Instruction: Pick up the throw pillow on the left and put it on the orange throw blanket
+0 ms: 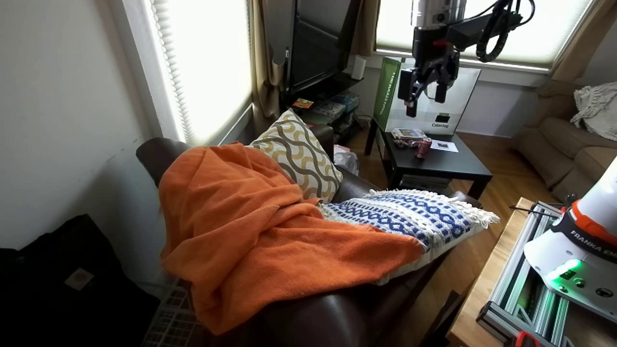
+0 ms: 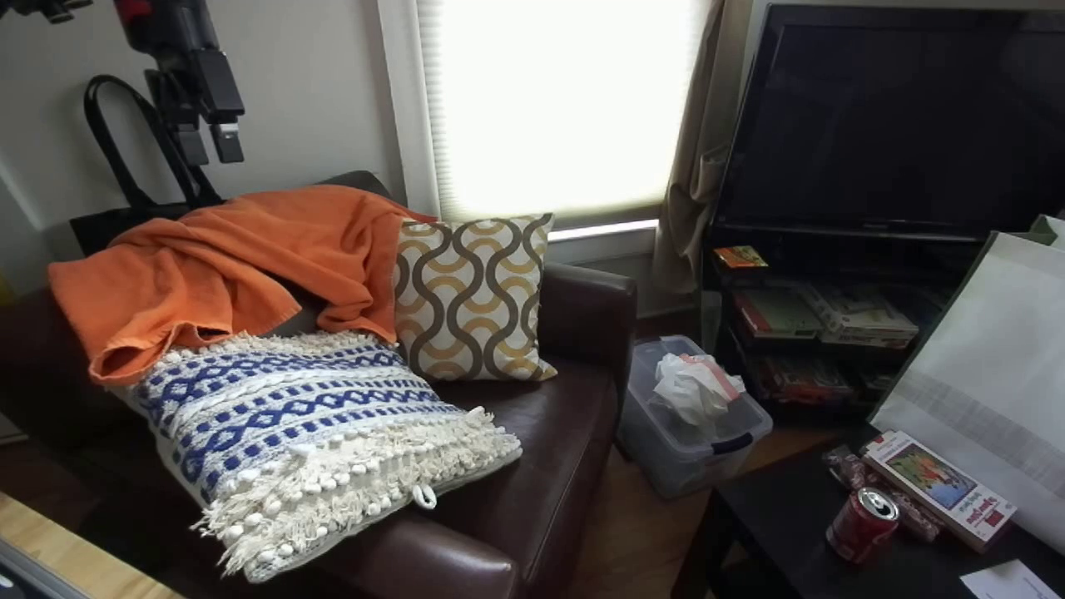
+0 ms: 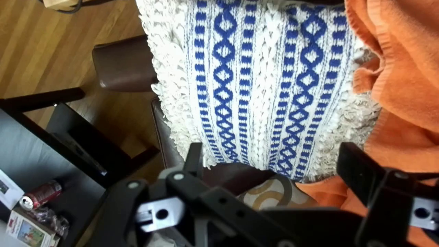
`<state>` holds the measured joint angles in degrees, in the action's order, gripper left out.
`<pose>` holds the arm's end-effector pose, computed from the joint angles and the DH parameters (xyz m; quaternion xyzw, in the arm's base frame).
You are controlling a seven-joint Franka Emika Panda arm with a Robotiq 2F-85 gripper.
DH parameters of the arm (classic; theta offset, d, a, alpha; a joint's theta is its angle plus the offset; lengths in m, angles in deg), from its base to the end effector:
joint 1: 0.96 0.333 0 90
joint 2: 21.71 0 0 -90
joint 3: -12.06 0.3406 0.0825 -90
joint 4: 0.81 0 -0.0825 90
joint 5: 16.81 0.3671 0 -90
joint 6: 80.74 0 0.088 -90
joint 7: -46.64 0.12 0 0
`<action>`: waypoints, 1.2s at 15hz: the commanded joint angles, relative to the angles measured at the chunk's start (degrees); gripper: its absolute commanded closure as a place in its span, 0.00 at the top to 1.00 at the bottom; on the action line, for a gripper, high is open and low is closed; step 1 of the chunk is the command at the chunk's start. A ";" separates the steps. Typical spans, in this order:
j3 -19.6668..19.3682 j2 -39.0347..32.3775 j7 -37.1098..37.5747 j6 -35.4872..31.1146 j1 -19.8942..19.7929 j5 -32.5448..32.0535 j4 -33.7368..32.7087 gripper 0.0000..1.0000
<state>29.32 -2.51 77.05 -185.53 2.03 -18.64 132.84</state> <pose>0.3767 0.1429 0.4659 0.9892 -0.0948 -0.0561 0.0961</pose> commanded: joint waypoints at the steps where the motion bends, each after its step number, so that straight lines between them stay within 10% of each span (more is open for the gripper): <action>1: -2.53 -8.23 -0.32 -2.94 -0.87 -3.33 -7.13 1.00; 13: -14.33 -39.33 0.90 -15.56 0.02 -0.19 -33.63 1.00; 18: -15.26 -36.03 -1.43 -15.59 1.04 -1.21 -29.74 1.00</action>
<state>15.69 -38.55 75.99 -201.27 1.60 -20.41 103.23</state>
